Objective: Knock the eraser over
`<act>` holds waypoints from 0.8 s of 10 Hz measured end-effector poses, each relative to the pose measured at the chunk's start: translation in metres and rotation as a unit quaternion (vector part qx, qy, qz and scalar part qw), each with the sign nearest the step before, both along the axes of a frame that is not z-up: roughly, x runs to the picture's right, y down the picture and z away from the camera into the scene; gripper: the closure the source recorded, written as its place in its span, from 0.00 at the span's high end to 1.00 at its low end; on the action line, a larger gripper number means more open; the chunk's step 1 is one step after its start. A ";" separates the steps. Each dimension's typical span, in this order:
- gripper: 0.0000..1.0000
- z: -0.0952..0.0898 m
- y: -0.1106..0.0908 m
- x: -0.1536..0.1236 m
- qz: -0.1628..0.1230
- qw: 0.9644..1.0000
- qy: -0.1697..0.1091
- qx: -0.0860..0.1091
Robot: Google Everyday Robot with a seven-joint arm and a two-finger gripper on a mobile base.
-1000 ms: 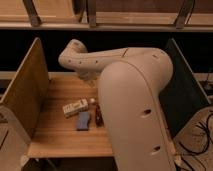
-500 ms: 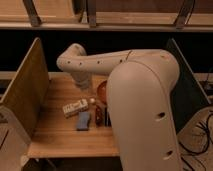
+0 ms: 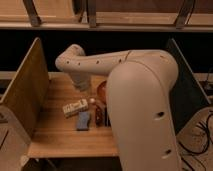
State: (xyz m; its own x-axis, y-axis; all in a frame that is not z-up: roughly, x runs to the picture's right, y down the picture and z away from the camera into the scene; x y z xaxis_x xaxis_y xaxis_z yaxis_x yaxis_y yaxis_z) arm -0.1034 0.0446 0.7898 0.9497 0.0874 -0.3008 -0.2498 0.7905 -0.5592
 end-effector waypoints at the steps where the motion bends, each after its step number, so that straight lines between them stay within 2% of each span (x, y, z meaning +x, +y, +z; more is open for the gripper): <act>1: 0.00 0.000 0.019 -0.018 -0.013 1.000 -0.013 -0.022; 2: 0.00 -0.003 0.047 -0.037 -0.021 0.998 -0.032 -0.051; 4: 0.00 -0.011 0.084 -0.042 -0.015 0.995 -0.043 -0.087; 6: 0.00 -0.022 0.110 -0.031 0.002 0.994 -0.030 -0.108; 8: 0.00 -0.029 0.127 -0.003 0.019 0.992 0.000 -0.123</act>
